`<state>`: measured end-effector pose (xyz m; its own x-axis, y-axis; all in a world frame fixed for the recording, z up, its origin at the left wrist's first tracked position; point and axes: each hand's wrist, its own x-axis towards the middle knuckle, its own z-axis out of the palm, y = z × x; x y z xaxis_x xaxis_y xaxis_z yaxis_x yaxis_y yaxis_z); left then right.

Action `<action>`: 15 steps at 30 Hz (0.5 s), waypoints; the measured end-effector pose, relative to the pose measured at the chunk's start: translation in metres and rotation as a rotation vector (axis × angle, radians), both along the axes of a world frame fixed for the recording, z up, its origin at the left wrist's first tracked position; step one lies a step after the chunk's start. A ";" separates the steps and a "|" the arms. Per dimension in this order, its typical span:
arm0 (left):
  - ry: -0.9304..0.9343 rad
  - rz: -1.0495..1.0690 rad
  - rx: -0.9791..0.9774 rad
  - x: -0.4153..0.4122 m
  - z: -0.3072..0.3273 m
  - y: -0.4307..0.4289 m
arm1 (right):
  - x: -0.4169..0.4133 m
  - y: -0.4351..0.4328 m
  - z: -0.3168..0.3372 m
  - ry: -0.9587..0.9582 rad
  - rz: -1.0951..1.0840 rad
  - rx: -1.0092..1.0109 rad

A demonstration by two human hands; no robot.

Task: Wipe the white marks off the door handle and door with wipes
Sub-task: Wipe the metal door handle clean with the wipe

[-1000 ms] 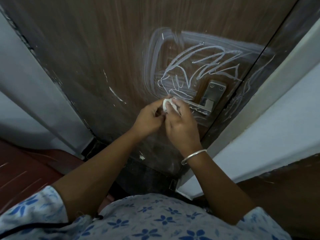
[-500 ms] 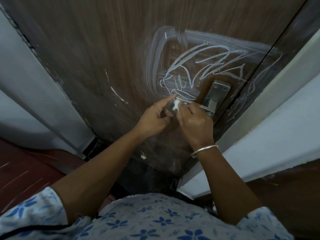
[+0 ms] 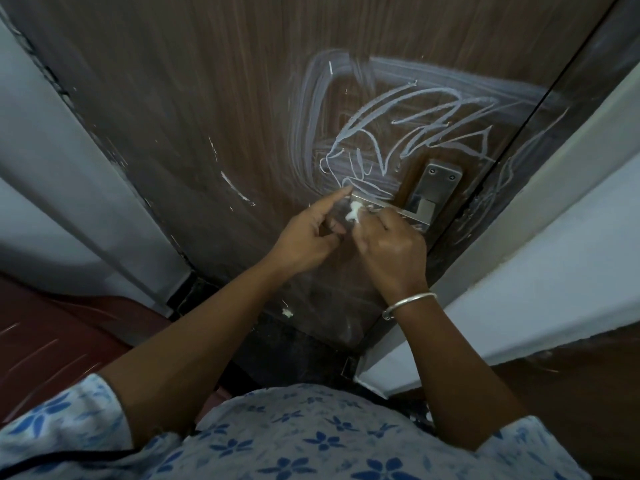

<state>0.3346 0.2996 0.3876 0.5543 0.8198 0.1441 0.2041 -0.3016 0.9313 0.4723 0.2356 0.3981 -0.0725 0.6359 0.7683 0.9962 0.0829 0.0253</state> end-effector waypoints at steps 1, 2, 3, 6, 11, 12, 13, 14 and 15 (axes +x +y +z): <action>0.007 0.000 0.004 0.000 0.000 -0.001 | 0.001 -0.001 0.002 0.014 0.011 0.016; 0.006 -0.004 -0.001 0.001 0.000 -0.001 | 0.002 0.000 0.005 0.020 0.021 0.036; -0.001 -0.007 -0.010 0.001 0.001 -0.001 | 0.002 0.001 0.008 0.021 0.028 0.052; -0.009 -0.008 -0.016 0.004 0.004 -0.001 | -0.002 0.007 0.013 -0.012 0.005 0.053; 0.001 -0.022 0.002 0.004 0.009 -0.005 | 0.000 0.000 0.006 -0.006 -0.008 -0.006; 0.003 -0.014 0.008 0.004 0.010 -0.006 | 0.002 -0.002 0.005 0.012 -0.003 0.001; 0.002 -0.006 0.012 0.004 0.011 -0.006 | 0.005 -0.003 0.006 0.032 0.005 0.015; 0.000 0.000 0.014 0.004 0.011 -0.006 | 0.007 -0.003 0.007 0.045 0.013 0.029; 0.001 0.003 0.014 0.004 0.011 -0.005 | 0.008 -0.003 0.009 0.047 0.016 0.039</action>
